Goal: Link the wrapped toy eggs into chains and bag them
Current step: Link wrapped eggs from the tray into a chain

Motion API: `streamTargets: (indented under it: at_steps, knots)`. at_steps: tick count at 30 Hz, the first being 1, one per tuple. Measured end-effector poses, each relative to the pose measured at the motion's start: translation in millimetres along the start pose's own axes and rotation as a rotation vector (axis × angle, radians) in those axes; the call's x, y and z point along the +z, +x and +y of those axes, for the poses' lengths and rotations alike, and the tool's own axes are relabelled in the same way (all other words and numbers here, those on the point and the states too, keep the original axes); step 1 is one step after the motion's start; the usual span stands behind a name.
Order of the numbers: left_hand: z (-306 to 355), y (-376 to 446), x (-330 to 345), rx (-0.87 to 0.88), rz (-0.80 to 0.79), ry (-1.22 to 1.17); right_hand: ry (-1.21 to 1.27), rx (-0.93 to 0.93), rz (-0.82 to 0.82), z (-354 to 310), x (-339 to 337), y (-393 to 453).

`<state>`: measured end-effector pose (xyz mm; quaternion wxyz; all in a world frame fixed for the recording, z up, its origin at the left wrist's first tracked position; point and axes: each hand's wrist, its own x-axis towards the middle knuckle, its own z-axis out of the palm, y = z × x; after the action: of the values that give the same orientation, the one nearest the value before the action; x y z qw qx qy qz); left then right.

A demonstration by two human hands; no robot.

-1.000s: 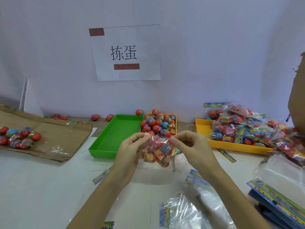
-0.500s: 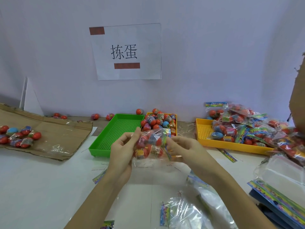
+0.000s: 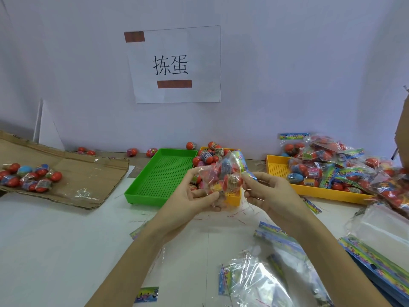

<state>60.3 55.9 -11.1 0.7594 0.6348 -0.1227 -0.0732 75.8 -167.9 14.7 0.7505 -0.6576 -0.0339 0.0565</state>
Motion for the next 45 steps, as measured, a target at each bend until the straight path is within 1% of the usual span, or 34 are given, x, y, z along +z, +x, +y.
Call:
streamTargets:
  at_steps: [4,7,12,15,17,18,19,21,22,24,25,26,28,30,31,32,33,35,37,39,42,45]
  knots:
    - [3.3,-1.2,-11.3,-0.023,-0.089,0.047,-0.107,-0.064,-0.005,-2.2,-7.2,0.4]
    - [5.4,-0.7,-16.2,0.000,-0.093,0.088,-0.185,-0.087,-0.013,-5.9,-12.1,1.7]
    - [4.7,0.4,-16.5,0.027,0.048,0.096,-0.309,-0.119,0.004,-0.7,-10.0,3.4]
    - [0.9,1.8,-11.2,0.044,0.145,0.028,-0.308,-0.086,0.044,6.7,-3.3,4.8]
    - [-0.2,2.5,-6.4,0.071,0.222,0.031,-0.273,-0.063,0.081,10.8,1.2,5.9]
    - [-0.9,2.6,-4.0,0.110,0.267,0.087,-0.242,-0.046,0.101,12.2,3.2,5.7]
    - [-1.6,2.8,-2.1,0.175,0.321,0.192,-0.210,-0.018,0.117,13.1,5.3,5.2]
    - [-2.9,2.1,-0.5,0.363,0.431,0.490,-0.158,0.084,0.119,12.3,8.8,2.9]
    - [-2.8,0.6,0.7,0.469,0.464,0.639,-0.137,0.160,0.092,9.8,9.8,0.9]
    - [-3.2,-1.9,3.8,0.670,0.478,0.869,-0.052,0.293,-0.029,4.3,10.8,-1.8]
    - [-4.8,-2.5,4.7,0.752,0.463,0.937,0.029,0.322,-0.098,1.4,11.7,-3.0]
    - [-6.7,-3.4,5.7,0.815,0.446,0.978,0.115,0.322,-0.145,-1.5,13.2,-4.1]
    - [-8.5,-3.3,6.9,0.885,0.399,0.995,0.188,0.228,-0.160,-3.6,16.3,-4.9]
    - [-6.3,-1.8,8.6,0.856,0.347,0.948,0.116,0.078,-0.092,-1.6,16.8,-4.5]
    - [-5.3,-0.9,10.3,0.793,0.321,0.885,0.082,0.028,-0.059,-0.1,15.4,-3.9]
    - [-5.5,0.0,11.8,0.695,0.298,0.774,0.059,0.001,-0.046,1.1,13.9,-3.2]
    - [-4.9,1.0,14.6,0.568,0.294,0.604,0.042,-0.014,-0.052,2.3,12.2,-2.5]
    - [-3.9,2.4,19.5,0.335,0.344,0.273,0.013,-0.023,-0.063,3.1,11.2,-2.3]
    - [-5.9,3.7,20.7,0.227,0.401,0.139,-0.001,-0.030,-0.063,4.6,12.2,-1.9]
    - [-9.2,5.1,18.9,0.196,0.419,0.104,-0.007,-0.033,-0.064,6.1,12.8,-1.7]
    - [-12.5,6.7,15.3,0.206,0.436,0.089,-0.010,-0.023,-0.077,6.3,12.8,-1.5]
    - [-14.2,8.1,9.7,0.218,0.431,0.114,-0.120,-0.033,-0.104,7.3,11.0,-1.8]
